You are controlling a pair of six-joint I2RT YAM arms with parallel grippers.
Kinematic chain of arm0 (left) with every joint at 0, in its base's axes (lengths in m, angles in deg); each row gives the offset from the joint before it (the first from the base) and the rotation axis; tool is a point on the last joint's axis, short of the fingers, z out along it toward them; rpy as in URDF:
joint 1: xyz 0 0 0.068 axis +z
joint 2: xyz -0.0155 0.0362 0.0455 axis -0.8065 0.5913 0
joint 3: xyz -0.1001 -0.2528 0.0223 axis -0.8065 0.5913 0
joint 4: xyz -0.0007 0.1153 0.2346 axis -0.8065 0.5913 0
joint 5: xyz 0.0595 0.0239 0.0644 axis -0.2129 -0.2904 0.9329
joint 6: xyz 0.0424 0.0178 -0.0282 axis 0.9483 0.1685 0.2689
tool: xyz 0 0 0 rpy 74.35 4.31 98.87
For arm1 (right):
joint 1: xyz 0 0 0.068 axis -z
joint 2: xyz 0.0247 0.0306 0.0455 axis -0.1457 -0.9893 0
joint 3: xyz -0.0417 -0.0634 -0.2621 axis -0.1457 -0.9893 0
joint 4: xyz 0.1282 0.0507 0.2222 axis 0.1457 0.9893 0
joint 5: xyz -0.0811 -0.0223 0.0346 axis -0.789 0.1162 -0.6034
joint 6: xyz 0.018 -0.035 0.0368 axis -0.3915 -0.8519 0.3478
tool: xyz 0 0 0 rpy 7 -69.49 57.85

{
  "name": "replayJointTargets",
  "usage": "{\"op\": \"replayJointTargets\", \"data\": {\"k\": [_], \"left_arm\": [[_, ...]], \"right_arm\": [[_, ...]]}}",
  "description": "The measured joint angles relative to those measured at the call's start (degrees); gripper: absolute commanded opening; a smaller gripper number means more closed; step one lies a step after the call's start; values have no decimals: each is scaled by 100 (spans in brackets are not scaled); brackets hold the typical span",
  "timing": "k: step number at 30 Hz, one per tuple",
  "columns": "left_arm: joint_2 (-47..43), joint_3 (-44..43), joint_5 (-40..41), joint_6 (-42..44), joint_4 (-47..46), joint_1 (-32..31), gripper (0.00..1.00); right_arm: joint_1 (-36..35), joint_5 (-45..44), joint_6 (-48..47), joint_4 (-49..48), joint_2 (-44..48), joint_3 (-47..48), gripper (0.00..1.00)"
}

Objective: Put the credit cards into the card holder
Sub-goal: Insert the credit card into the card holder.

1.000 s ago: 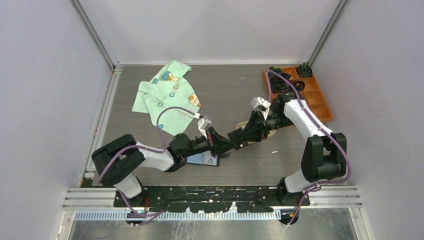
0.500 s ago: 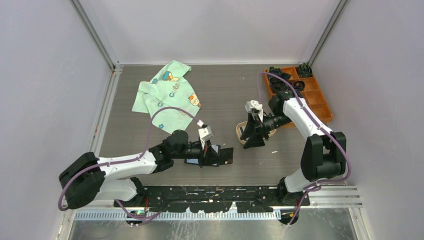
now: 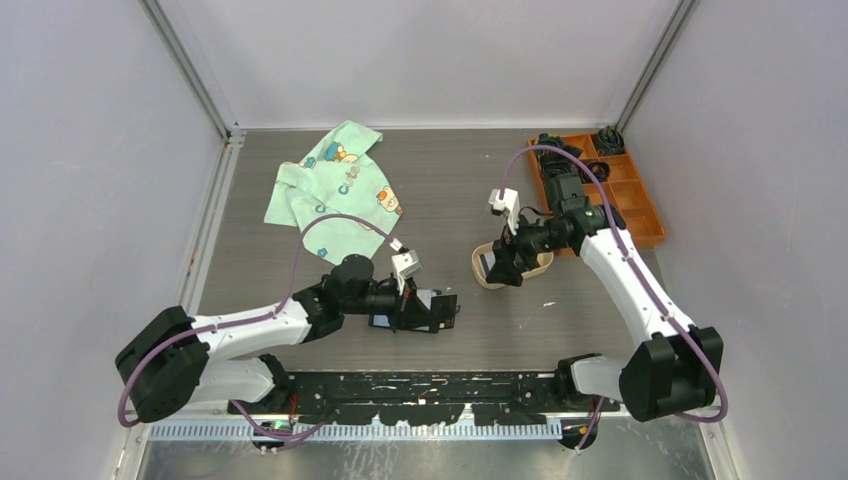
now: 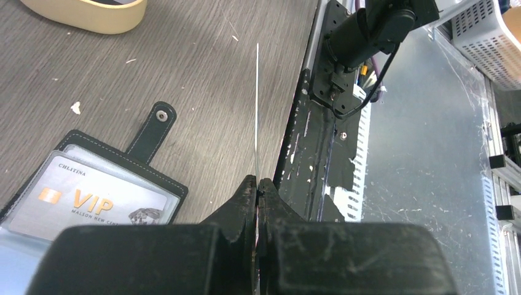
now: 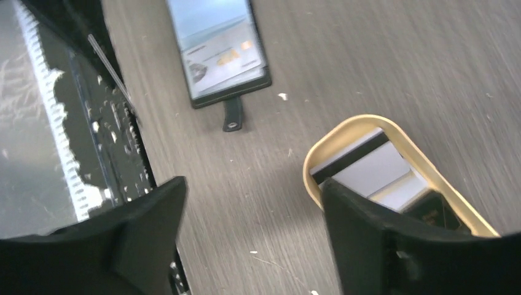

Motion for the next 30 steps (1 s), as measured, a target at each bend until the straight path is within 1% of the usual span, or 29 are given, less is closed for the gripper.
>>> {"op": "replayJointTargets", "data": {"k": [2, 5, 8, 11, 12, 14, 16, 20, 25, 28, 30], "left_arm": [[0, 4, -15, -74, -15, 46, 0], [0, 9, -26, -105, -13, 90, 0], [-13, 11, -42, -118, -13, 125, 0], [-20, 11, -90, -118, -11, 168, 0], [-20, 11, -114, -118, -11, 188, 0], [-20, 11, -179, -118, -13, 243, 0], [-20, 9, -251, -116, -13, 317, 0], [-17, 9, -372, -111, -15, 382, 0], [28, 9, -570, -125, -94, 389, 0], [96, 9, -678, -186, -201, 389, 0], [140, 9, -737, -229, -284, 389, 0]], "right_arm": [[0, -260, 509, -378, 179, -46, 99], [13, -289, 1172, -870, 212, -46, 100], [26, -48, 1615, -1106, 46, -46, 100], [20, 389, 1633, -1034, -221, -42, 95], [-4, 533, 1561, -973, -284, -44, 93], [-133, 778, 1281, -772, -317, -50, 82], [-400, 1021, 992, -577, -313, -55, 75], [-916, 1305, 632, -415, -330, -142, 68], [-1325, 1333, 503, -476, -520, -262, 62], [-1471, 1344, 540, -634, -568, -398, 55], [-1523, 1366, 568, -713, -579, -442, 46]]}}
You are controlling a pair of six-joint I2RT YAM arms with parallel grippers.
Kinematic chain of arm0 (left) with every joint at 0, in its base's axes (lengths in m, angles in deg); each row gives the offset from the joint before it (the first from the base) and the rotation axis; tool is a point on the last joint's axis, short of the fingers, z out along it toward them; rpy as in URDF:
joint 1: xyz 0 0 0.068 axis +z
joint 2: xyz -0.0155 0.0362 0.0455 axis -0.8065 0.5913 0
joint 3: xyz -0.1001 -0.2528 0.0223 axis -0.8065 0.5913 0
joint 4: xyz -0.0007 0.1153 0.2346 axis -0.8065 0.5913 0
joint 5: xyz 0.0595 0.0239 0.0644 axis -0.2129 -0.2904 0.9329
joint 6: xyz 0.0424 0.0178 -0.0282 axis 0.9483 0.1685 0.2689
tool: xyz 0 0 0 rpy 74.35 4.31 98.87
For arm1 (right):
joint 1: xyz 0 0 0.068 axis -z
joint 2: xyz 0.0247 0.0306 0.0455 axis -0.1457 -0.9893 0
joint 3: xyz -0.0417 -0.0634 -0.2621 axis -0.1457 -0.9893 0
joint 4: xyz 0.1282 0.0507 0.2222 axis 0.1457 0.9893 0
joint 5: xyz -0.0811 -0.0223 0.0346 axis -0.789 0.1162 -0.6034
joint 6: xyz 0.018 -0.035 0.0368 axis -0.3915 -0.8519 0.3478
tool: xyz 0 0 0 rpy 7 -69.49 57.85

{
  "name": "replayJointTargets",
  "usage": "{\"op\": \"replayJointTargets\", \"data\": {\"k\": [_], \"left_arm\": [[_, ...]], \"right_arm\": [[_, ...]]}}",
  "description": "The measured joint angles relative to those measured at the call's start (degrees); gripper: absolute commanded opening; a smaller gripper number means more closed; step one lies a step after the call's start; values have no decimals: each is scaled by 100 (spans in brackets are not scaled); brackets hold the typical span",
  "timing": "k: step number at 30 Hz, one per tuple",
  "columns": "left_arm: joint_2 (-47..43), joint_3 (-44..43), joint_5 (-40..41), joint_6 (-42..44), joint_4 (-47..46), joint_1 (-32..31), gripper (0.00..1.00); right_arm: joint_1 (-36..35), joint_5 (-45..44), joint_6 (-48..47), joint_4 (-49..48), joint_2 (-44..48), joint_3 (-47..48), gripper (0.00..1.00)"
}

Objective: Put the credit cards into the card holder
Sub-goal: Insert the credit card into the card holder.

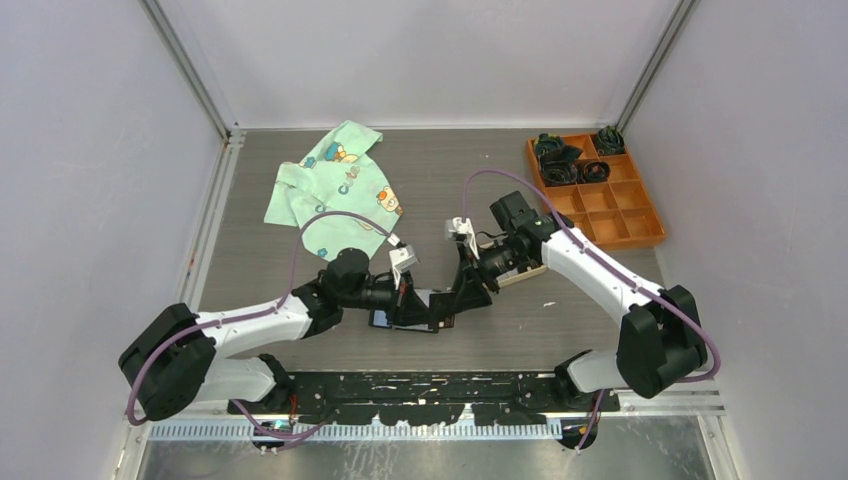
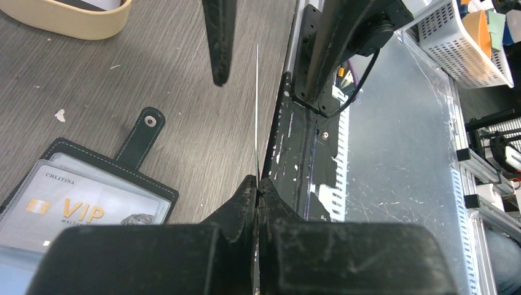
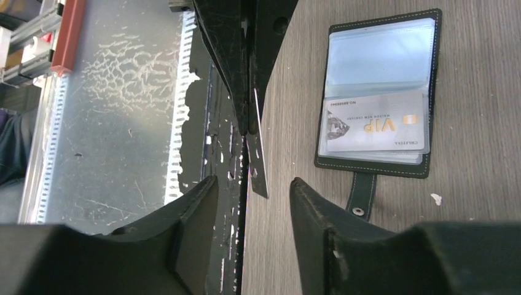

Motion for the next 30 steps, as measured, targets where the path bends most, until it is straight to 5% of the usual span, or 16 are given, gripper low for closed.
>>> {"op": "replayJointTargets", "data": {"k": [7, 9, 18, 24, 30], "left_arm": [[52, 0, -92, -42, -90, 0, 0], [59, 0, -98, -42, -90, 2, 3], [-669, 269, 560, -273, 234, 304, 62], [-2142, 551, 1759, -625, 1141, 487, 64], [-2544, 911, 2778, -1080, 2188, 511, 64]], "right_arm": [[-98, 118, 188, -221, -66, -24, 1], [-103, 140, 243, -229, -98, -24, 1], [-103, 103, 715, -297, -361, -22, 1], [-103, -269, 2627, -1550, -798, -188, 1], [-103, -796, 5106, -3770, -863, -1246, 1]]}}
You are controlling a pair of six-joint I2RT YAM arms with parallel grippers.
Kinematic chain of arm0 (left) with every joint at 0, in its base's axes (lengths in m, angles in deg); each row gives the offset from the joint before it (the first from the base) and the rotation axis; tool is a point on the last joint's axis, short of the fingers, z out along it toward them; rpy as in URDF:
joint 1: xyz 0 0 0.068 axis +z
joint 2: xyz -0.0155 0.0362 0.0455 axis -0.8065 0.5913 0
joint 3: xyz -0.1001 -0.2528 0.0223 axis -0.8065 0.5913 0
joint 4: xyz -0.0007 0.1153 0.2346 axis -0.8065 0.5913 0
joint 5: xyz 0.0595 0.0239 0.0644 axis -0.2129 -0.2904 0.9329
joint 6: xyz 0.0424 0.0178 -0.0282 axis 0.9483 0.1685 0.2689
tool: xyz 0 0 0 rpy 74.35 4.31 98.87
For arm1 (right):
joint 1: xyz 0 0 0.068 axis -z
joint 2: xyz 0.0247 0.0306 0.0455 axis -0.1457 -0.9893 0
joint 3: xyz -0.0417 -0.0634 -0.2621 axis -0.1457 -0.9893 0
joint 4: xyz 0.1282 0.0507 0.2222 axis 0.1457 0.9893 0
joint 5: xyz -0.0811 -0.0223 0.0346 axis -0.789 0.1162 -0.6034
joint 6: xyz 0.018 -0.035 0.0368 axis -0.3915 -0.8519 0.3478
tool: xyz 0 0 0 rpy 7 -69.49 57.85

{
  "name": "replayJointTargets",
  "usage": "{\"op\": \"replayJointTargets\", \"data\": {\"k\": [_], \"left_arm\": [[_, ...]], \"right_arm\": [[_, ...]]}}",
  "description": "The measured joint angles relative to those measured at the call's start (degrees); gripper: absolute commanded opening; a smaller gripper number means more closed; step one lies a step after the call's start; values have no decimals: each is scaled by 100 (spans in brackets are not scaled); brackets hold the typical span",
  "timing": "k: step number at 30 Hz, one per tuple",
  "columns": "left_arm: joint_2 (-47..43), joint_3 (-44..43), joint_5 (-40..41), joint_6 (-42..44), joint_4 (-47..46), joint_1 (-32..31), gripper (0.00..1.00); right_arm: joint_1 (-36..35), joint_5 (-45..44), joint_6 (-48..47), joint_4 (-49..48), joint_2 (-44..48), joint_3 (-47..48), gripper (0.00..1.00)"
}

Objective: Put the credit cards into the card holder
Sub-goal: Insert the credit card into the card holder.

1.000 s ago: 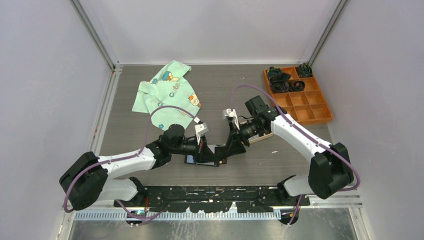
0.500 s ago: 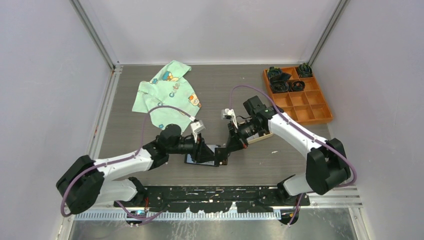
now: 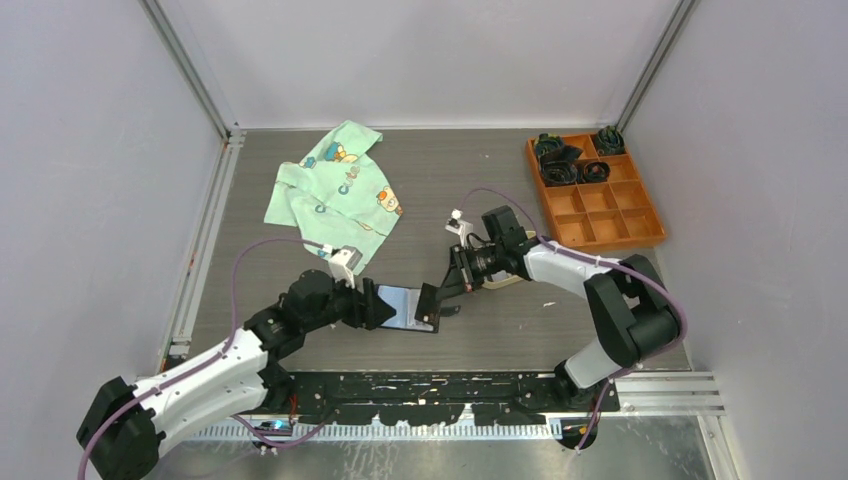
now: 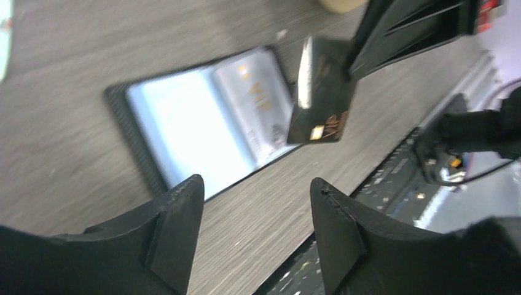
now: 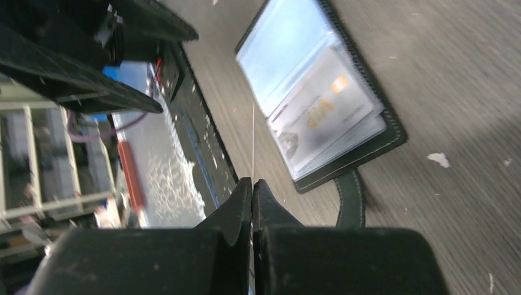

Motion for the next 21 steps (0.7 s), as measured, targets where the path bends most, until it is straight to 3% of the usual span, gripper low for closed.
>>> {"op": "replayJointTargets", "data": {"k": [8, 21], "left_arm": [[-140, 352, 994, -361, 743, 0, 64], [1062, 168, 1200, -372, 614, 61, 52]], "right_arm": [[-46, -619, 1622, -1357, -680, -175, 1], [-162, -664, 2096, -1650, -1322, 17, 1]]}}
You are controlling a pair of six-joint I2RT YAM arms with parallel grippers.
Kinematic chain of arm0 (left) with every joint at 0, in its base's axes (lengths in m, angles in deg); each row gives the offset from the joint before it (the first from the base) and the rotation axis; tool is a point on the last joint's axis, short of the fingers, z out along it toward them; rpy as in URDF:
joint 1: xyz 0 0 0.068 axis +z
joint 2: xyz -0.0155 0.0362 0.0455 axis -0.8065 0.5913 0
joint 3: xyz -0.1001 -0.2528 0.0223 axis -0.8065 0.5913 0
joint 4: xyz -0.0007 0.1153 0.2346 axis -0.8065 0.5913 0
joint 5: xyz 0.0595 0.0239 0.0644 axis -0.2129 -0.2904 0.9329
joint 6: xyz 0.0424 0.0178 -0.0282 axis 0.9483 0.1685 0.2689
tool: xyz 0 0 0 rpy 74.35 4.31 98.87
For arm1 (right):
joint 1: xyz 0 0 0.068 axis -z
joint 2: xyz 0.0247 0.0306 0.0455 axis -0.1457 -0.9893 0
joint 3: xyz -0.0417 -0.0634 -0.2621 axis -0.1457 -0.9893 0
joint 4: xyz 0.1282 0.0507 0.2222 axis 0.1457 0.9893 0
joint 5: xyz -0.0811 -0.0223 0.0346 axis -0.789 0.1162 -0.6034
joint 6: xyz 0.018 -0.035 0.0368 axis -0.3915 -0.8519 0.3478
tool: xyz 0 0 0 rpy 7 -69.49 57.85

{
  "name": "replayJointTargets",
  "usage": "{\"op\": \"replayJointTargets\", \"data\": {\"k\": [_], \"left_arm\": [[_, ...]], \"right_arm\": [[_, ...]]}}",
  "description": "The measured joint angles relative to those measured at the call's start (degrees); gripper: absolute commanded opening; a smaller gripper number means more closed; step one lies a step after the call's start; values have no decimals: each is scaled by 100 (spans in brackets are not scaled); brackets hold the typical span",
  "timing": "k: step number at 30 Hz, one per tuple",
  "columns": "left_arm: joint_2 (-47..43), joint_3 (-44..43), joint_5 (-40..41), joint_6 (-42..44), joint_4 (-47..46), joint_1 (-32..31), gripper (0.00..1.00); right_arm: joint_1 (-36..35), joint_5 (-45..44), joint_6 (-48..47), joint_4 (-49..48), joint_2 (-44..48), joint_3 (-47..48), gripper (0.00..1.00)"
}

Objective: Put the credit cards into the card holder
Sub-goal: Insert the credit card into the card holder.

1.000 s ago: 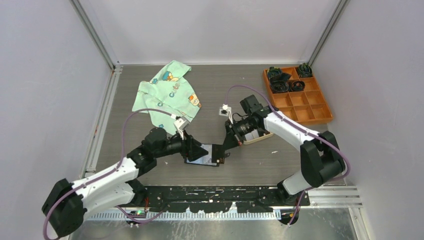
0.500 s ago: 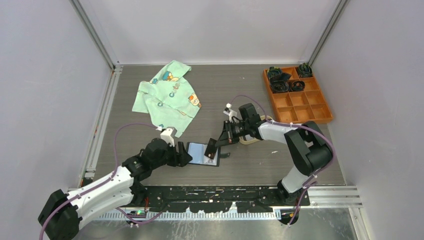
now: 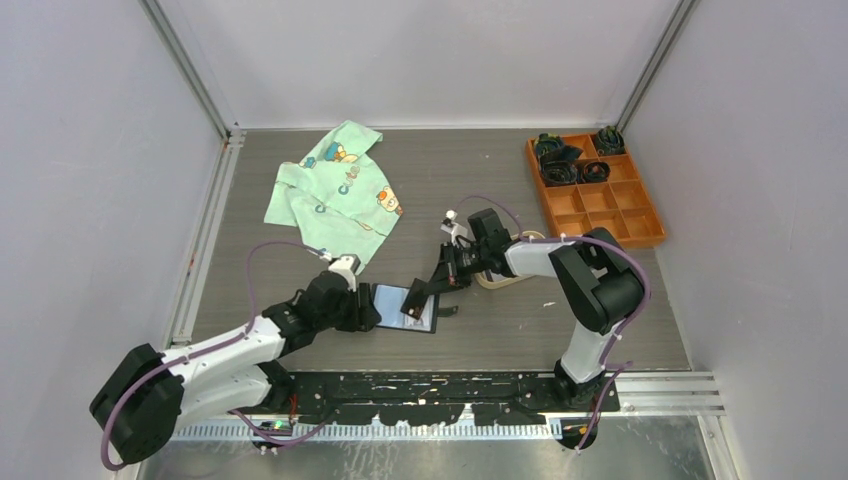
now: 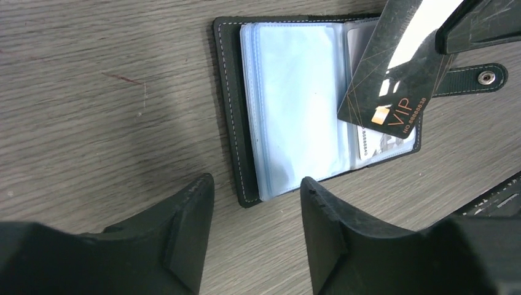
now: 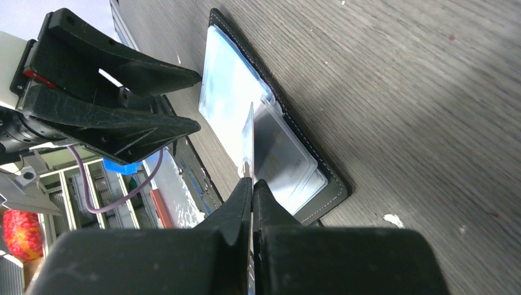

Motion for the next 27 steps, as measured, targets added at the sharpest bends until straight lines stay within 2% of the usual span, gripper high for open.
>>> {"op": "replayJointTargets", "data": {"k": [10, 27], "left_arm": [[372, -190, 2, 109, -2, 52, 40], [516, -264, -24, 107, -2, 79, 38]], "right_arm": [[-136, 118, -13, 109, -157, 166, 1], [-334, -352, 111, 876, -334, 529, 1]]}}
